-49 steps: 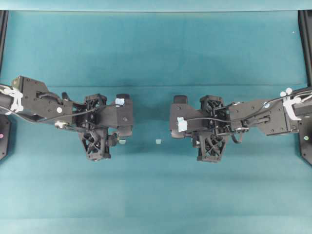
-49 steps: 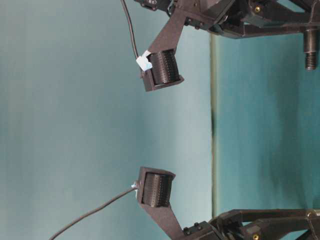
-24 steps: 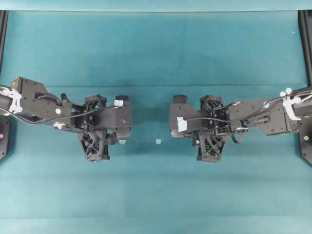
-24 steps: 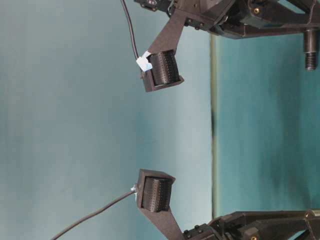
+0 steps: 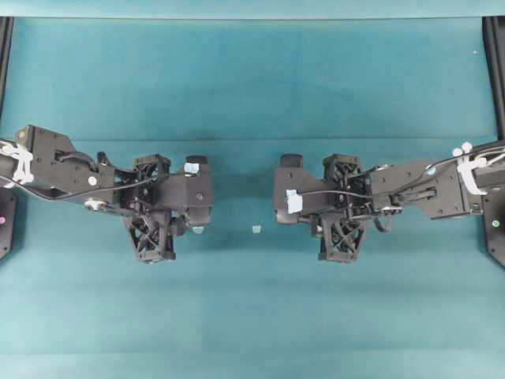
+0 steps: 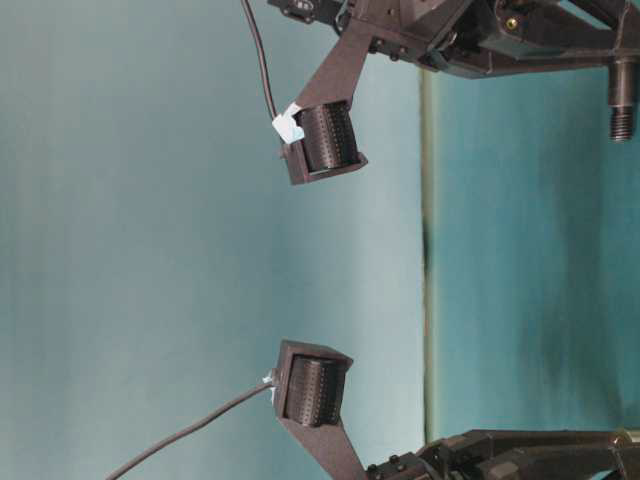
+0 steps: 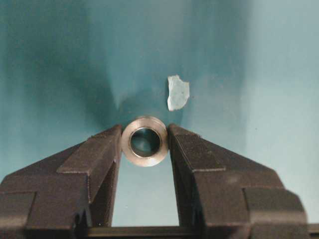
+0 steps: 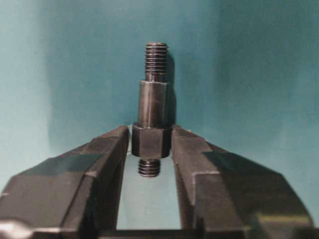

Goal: Insert the washer onto the shaft with both hands.
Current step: 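Lift the washer and shaft off the table with both grippers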

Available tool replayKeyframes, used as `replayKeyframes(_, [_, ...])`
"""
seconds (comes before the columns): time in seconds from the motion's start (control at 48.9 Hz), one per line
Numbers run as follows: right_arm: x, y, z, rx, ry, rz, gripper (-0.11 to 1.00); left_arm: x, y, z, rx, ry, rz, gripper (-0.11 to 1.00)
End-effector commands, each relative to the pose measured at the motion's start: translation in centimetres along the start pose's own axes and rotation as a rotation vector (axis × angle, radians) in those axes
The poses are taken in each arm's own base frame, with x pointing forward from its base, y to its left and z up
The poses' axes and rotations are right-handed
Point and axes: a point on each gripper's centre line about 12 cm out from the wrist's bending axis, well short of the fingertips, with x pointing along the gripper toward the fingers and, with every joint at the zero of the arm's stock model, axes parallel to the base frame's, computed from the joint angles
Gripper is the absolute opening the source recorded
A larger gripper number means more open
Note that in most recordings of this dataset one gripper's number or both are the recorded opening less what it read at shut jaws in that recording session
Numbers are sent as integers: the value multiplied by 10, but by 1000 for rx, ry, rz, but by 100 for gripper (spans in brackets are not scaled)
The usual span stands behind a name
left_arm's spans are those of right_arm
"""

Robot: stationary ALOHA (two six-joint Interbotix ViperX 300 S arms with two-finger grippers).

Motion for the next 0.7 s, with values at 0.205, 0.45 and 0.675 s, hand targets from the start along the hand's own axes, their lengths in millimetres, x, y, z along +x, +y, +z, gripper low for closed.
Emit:
replayKeyframes(0.205, [4, -14, -3, 7, 18, -26, 2, -8, -1, 5, 2, -20, -1, 35])
replayKeyframes(0.45, [3, -21, 1, -13, 11, -33, 1, -8, -1, 5, 1, -20, -1, 35])
replayKeyframes(0.675, [1, -16, 3, -38, 17, -29, 1, -8, -1, 5, -2, -20, -1, 35])
